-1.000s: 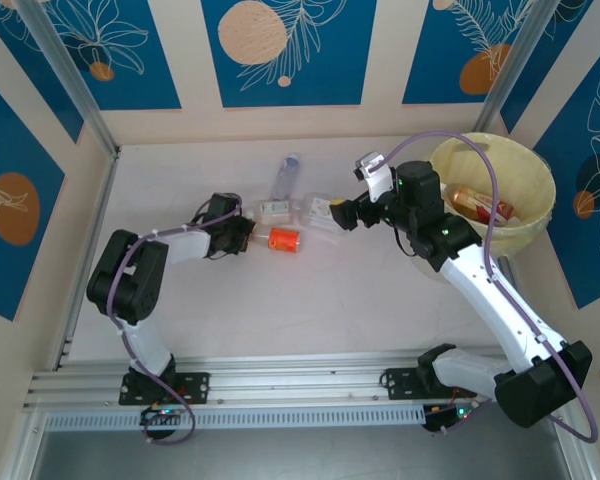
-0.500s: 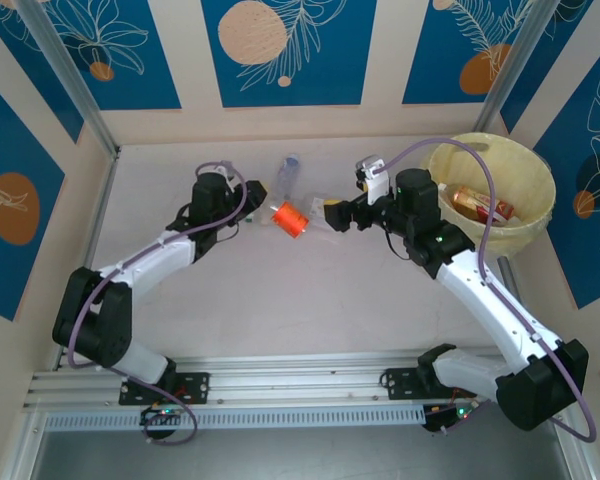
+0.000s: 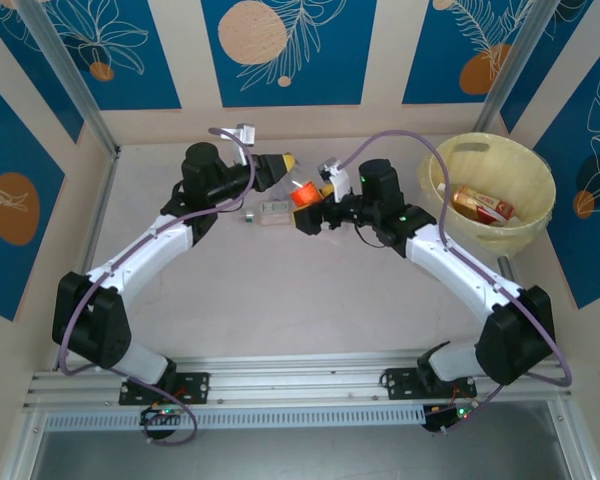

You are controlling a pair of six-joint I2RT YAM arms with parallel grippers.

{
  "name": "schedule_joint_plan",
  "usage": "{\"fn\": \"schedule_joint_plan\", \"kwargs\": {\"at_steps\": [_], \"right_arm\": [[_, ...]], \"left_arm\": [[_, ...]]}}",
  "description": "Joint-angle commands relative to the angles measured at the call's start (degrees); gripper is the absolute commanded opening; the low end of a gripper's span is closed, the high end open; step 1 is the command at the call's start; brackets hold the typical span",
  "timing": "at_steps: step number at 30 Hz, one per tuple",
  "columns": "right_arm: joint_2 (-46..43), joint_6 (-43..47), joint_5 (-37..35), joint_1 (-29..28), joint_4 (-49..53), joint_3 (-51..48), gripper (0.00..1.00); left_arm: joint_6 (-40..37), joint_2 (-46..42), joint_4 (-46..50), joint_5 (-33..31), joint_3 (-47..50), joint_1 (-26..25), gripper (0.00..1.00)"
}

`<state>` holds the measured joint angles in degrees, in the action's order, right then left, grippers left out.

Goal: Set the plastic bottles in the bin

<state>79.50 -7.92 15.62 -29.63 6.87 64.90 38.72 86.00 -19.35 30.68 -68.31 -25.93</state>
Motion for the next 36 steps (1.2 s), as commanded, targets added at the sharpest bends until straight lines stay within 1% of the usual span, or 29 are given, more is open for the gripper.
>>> {"fn": "schedule_joint_plan", "kwargs": {"at_steps": [1,2,4,6,8,9,10,12,13,14,15,16,18,21,22,25,26,27,29,31,33,36], "right_arm": [[2.83,-1.09,5.11,-0.87,-0.14,3.90,0.99],[3.72,-1.82,5.22,-1.01,-0.42,4.33,0.99],[4.63,-2.96,4.30,-0.96,-0.80,4.85,0.91],[5.10,-2.90,3.88,-1.03,-1.54,4.74,0.80],[4.90,-2.80,3.03,-1.21,-2.13,4.41,0.62],[4.91,-2.66,2.66,-1.23,-1.69,4.52,0.57],[4.96,-2.47,2.15,-1.23,-1.16,4.58,0.53],[4.85,-1.80,0.85,-1.23,-0.43,4.55,0.48],[4.66,-1.50,0.07,-1.14,0.12,4.58,0.47],[4.44,-1.06,-0.65,-1.09,0.65,4.56,0.46],[4.14,-0.81,-1.28,-0.97,1.06,4.54,0.45],[3.50,-0.49,-2.08,-0.82,1.52,4.37,0.45],[2.14,0.36,-3.30,-0.32,2.65,4.06,0.44],[-0.35,2.16,-5.85,1.06,6.17,3.87,0.42],[-1.28,2.54,-7.01,1.79,7.66,3.94,0.42],[-5.09,3.70,-9.88,4.45,11.76,3.84,0.41],[-6.70,3.87,-10.09,5.70,12.84,3.80,0.41],[-8.02,4.02,-9.83,6.98,13.74,3.82,0.41],[-10.88,3.96,-9.27,10.23,16.19,4.82,0.41],[-12.75,3.81,-8.12,13.97,18.70,6.60,0.41],[-14.11,4.10,-8.26,17.52,20.54,8.49,0.42],[-16.00,4.56,-13.72,22.19,22.17,11.59,0.43]], "left_arm": [[-1.21,0.48,-2.60,4.42,-2.17,-1.13,0.00],[-1.10,0.62,-2.70,4.69,-2.25,-1.18,0.00],[-1.06,0.65,-2.94,5.15,-2.22,-1.30,0.00],[-1.09,0.65,-2.81,5.31,-2.29,-1.35,0.00],[-1.28,0.66,-2.32,5.28,-2.31,-1.32,0.00],[-1.39,0.66,-2.10,5.32,-2.30,-1.38,0.00],[-1.38,0.58,-2.05,5.27,-2.21,-1.40,0.00],[-1.17,0.58,-1.77,4.90,-2.23,-1.38,0.00],[-1.07,0.49,-1.06,4.24,-2.34,-1.38,0.04],[-1.16,0.39,-0.07,3.37,-2.54,-1.39,0.45],[-1.21,0.17,1.14,1.99,-2.54,-1.33,0.96],[-1.48,-0.22,2.82,-0.07,-2.53,-1.40,1.00],[-2.33,-1.05,5.55,-4.78,-2.30,-1.34,1.00],[-2.44,-2.74,6.57,-10.23,-0.55,-1.18,1.00],[-2.04,-3.68,6.48,-13.39,0.53,-1.11,1.00],[0.53,-7.08,6.24,-29.05,5.82,-0.99,1.00],[1.21,-7.79,5.84,-32.86,7.73,-0.52,1.00],[2.40,-8.24,5.43,-34.34,9.12,0.11,1.00],[4.27,-8.42,3.94,-33.52,11.51,1.46,1.00],[5.16,-8.00,4.81,-33.64,12.52,1.92,1.00],[5.75,-7.03,6.37,-35.09,13.00,2.00,1.00],[5.68,-4.63,9.80,-34.25,12.60,2.68,1.00]]}}
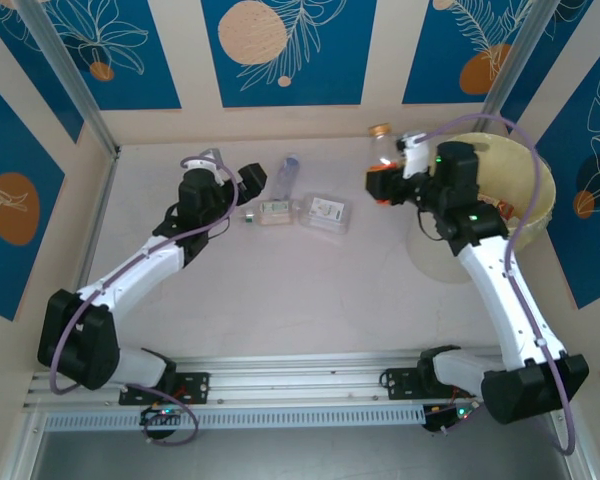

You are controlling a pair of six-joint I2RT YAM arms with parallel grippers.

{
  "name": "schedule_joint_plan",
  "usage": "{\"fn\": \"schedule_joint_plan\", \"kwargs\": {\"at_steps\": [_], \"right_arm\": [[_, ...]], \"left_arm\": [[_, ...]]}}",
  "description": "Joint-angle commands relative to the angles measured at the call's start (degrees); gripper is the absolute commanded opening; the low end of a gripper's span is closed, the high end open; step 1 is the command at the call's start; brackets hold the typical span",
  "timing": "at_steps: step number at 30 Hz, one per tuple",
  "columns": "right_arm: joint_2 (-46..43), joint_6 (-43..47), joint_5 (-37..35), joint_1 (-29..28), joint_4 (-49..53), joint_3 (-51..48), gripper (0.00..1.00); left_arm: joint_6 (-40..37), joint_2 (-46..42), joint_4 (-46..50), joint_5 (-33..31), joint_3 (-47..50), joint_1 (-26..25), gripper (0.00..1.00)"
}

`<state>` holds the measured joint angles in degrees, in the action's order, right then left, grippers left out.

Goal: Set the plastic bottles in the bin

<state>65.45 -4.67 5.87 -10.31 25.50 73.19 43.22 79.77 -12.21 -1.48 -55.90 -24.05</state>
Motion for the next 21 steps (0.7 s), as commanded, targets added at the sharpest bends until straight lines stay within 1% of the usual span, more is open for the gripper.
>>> {"fn": "schedule_joint_plan", "kwargs": {"at_steps": [1,2,4,7,11,14,17,19,20,21], "right_arm": [[-2.65,1.06,-6.46,4.85,3.61,4.35,0.43],[-3.29,0.44,-7.93,7.36,3.49,5.20,0.44],[-4.22,-0.51,-8.66,11.79,3.35,6.42,0.46],[-3.88,-0.58,-10.79,17.31,5.02,7.67,0.46],[-1.41,1.50,-15.92,23.39,8.89,8.75,0.47],[2.08,3.13,-16.84,28.21,12.16,9.79,0.47],[5.88,3.73,-17.67,30.15,13.86,9.80,0.48],[8.11,2.45,-21.65,30.17,15.07,10.30,0.51],[9.39,0.95,-24.65,30.07,16.61,11.13,0.55],[10.41,-0.32,-27.03,29.99,18.25,12.20,0.62]], "left_arm": [[0.89,2.49,2.73,-0.81,0.25,1.06,1.00],[0.52,3.28,2.55,0.77,0.43,1.13,1.00],[0.37,4.53,2.30,2.47,0.83,1.37,1.00],[0.59,5.46,0.33,3.23,2.02,1.55,1.00],[1.79,5.92,-1.35,4.33,2.61,2.37,1.00],[2.56,6.43,-2.26,6.22,2.33,3.26,1.00],[2.31,6.93,-3.41,7.58,2.12,3.67,1.00],[2.30,7.29,-3.39,7.99,1.78,3.74,1.00],[2.31,7.33,-3.35,8.29,1.68,3.77,1.00],[2.31,7.33,-3.14,8.49,1.72,3.82,1.00]]}}
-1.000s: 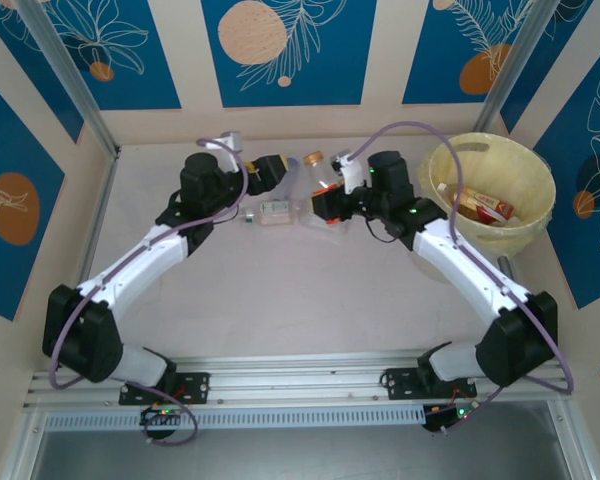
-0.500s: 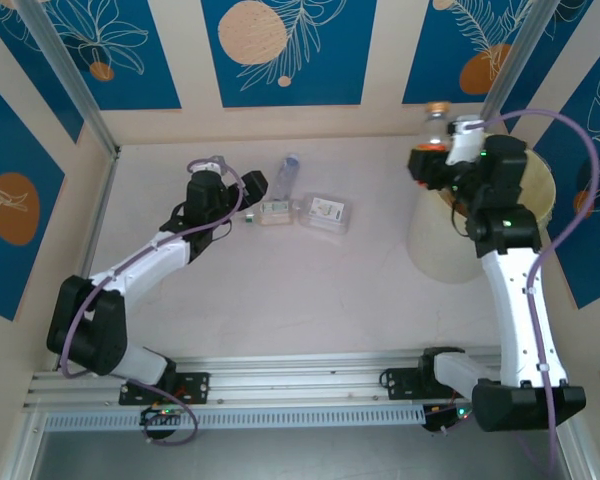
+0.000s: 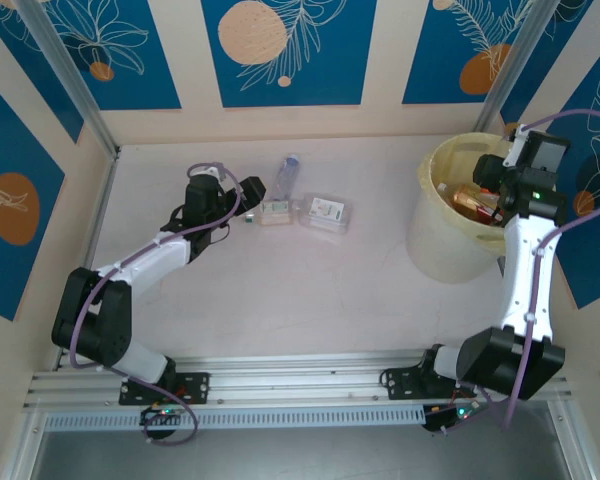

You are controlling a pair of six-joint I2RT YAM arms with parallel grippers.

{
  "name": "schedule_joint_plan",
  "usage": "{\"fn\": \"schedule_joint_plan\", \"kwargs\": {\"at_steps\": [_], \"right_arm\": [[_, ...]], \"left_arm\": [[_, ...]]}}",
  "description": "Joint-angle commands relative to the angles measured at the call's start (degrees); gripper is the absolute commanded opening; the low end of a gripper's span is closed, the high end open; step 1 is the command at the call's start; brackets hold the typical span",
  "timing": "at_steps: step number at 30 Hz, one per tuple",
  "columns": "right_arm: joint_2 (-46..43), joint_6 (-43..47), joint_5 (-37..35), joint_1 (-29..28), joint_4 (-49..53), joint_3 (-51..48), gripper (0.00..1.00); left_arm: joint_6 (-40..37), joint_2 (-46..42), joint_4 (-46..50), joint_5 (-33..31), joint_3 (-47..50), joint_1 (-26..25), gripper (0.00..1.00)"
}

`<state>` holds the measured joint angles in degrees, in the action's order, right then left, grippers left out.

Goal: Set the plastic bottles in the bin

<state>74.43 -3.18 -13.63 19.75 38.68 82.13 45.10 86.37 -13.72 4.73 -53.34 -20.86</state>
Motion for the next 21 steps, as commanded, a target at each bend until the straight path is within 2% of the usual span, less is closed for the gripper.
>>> {"fn": "schedule_joint_plan", "kwargs": {"at_steps": [1,4,5,8,9,13,19,21], "right_arm": [[2.61,-3.02,-9.94,-0.20,7.07,4.40,0.69],[3.85,-4.48,-16.16,-1.23,9.59,6.48,0.86],[3.67,-4.47,-16.73,-1.56,9.75,6.83,0.89],[2.24,-4.77,-13.49,-2.04,9.30,7.27,0.93],[1.68,-5.13,-12.36,-2.15,9.10,7.26,1.00],[-1.06,-6.47,-8.82,-3.12,7.43,6.70,0.99],[-5.27,-5.43,-10.72,-7.40,3.58,4.21,0.99],[-7.46,-4.63,-8.08,-9.36,0.74,2.47,0.99]], "left_arm": [[0.40,0.57,-1.27,2.38,-0.88,0.64,1.00],[0.04,-0.34,0.37,1.32,-0.47,0.80,1.00],[-0.22,-0.69,0.84,0.72,-0.23,0.82,1.00],[-0.71,-1.44,1.79,-0.33,0.26,1.08,1.00],[-0.85,-1.55,2.14,-0.50,0.26,1.17,1.00],[-0.98,-0.91,5.52,-1.40,-0.99,1.21,1.00],[-0.80,1.07,8.89,-1.25,-2.67,1.35,1.00],[-0.79,1.52,9.84,-1.52,-3.14,1.43,1.00]]}}
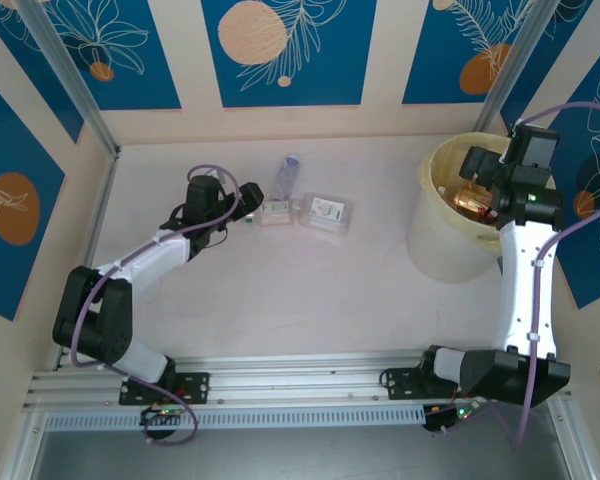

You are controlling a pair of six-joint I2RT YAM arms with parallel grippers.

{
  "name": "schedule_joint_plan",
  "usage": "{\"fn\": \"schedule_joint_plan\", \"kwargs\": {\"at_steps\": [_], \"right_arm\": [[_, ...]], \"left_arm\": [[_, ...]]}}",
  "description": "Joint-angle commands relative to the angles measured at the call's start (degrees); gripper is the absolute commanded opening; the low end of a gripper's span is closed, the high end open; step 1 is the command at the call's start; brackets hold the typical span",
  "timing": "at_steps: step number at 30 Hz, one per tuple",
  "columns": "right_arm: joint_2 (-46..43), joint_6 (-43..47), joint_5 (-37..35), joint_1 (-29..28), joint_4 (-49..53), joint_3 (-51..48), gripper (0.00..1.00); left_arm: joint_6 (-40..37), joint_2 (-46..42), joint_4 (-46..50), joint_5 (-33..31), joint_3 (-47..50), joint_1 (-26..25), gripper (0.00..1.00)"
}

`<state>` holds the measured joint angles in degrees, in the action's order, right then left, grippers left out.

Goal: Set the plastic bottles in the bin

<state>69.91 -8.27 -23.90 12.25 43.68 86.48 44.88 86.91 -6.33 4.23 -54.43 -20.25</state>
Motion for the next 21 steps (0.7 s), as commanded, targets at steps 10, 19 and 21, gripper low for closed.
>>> {"fn": "schedule_joint_plan", "kwargs": {"at_steps": [10,19,21], "right_arm": [[-4.35,7.69,36.88,-19.15,-16.30,-6.92,0.99],[13.67,23.42,36.16,-29.44,-10.55,-5.09,0.99],[18.72,26.68,32.44,-31.08,-8.98,-3.61,0.99]], "left_arm": [[2.56,2.86,7.49,-1.82,-3.73,1.90,1.00],[4.42,2.82,11.22,-0.46,-3.96,2.58,1.00],[4.93,2.82,11.42,-0.23,-3.97,2.67,1.00]]}}
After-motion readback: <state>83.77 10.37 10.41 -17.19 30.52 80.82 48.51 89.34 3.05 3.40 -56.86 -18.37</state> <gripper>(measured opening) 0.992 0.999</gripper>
